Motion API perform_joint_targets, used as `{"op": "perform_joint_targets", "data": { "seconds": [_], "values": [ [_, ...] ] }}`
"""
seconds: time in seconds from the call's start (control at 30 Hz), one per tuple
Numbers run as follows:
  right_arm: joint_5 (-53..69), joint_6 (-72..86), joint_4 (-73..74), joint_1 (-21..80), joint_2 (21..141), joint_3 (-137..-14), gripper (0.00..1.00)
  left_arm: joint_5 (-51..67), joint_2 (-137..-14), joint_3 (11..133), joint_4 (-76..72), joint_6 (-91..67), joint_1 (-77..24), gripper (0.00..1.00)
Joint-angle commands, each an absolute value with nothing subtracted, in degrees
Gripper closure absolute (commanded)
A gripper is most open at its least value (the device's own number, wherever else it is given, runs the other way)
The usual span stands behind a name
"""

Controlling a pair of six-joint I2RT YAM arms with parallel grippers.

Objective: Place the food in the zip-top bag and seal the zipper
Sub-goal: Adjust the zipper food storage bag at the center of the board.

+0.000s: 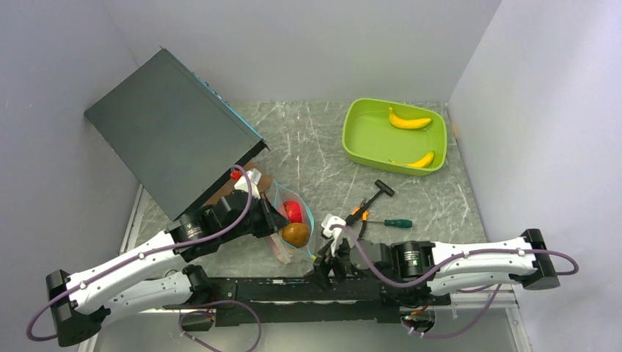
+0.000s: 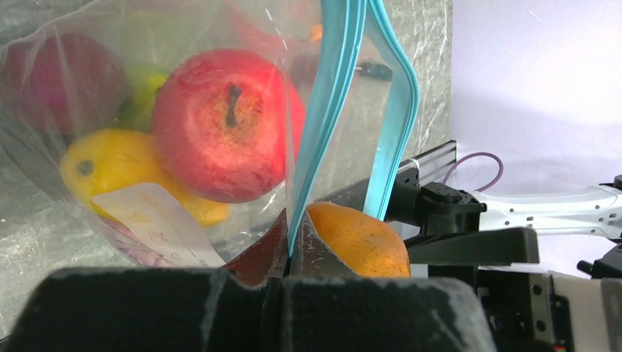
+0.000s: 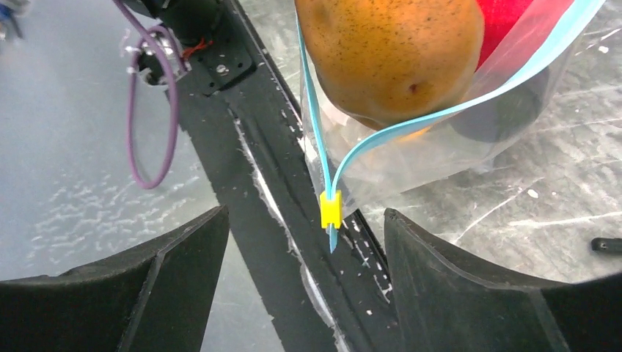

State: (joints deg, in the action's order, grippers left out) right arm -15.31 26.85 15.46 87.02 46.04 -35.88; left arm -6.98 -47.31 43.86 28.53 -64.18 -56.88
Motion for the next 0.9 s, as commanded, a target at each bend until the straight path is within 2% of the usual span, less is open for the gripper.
{"op": "perform_joint_targets", "data": {
  "seconds": [0.0, 0.07, 0.13, 0.2, 0.3, 0.33, 0.5, 0.67, 0.87],
  "values": [
    [-27.8, 24.4, 12.4, 90.5, 50.8, -38.5, 0.25, -7.8, -46.2, 43.8, 27.0, -65.3, -57.1, 1.00],
    [-32.9, 24.4, 13.8, 91.2, 54.1, -41.0, 0.35, -8.1, -45.9, 44.3, 27.7, -65.4, -57.0, 1.00],
    [-36.1, 23.4, 15.6, 91.5, 56.3, -43.5, 0.55, -8.6, -45.1, 44.7, 28.9, -65.7, -57.1, 1.00],
    [-37.7, 21.2, 16.7, 91.5, 55.9, -45.0, 0.69, -9.8, -44.2, 45.7, 31.2, -65.9, -57.1, 1.00],
    [-41.5, 18.0, 19.0, 91.6, 52.7, -46.6, 0.97, -12.9, -41.3, 46.4, 35.8, -67.6, -57.1, 1.00],
    [-42.3, 16.7, 18.9, 91.6, 51.2, -46.6, 1.00, -13.9, -39.6, 46.2, 36.9, -68.4, -57.1, 1.00],
    [-39.6, 9.1, 10.6, 91.5, 45.3, -41.7, 1.00, -15.9, -32.7, 43.5, 39.9, -71.3, -57.2, 1.00],
    [-39.0, 5.8, 4.3, 91.5, 50.1, -39.2, 1.00, -15.6, -29.2, 39.6, 40.4, -72.4, -57.1, 1.00],
    [-34.9, 2.0, 1.0, 90.0, 50.5, -39.3, 1.00, -13.2, -29.8, 42.9, 45.0, -63.7, -57.1, 0.69]
  ]
}}
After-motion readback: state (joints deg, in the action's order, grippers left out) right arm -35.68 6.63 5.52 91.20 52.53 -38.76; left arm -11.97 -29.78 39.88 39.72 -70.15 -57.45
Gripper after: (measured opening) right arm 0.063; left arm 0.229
